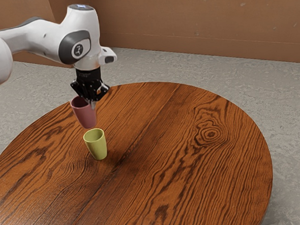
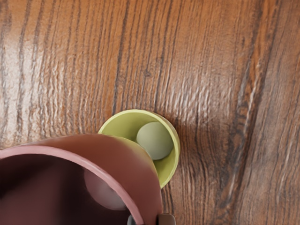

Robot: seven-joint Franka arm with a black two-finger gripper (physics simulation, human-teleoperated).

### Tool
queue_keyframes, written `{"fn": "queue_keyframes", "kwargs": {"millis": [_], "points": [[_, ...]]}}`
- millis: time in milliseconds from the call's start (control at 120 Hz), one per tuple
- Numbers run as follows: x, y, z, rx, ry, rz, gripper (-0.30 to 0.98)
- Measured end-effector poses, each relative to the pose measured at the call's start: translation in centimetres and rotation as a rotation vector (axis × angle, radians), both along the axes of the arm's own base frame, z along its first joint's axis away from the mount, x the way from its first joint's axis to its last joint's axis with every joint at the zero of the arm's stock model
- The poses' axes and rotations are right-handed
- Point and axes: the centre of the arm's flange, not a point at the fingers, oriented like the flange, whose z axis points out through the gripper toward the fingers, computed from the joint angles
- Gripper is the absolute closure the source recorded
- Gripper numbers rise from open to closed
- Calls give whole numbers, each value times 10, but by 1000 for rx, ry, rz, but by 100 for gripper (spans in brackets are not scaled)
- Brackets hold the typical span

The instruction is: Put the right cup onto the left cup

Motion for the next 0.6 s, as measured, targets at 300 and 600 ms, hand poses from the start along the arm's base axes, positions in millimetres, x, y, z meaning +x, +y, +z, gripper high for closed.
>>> {"fn": "queue_keyframes", "kwargs": {"millis": [300,600], "points": [[2,5,-29,-21,16,-3,79],[4,4,-43,-36,18,-10,79]]}}
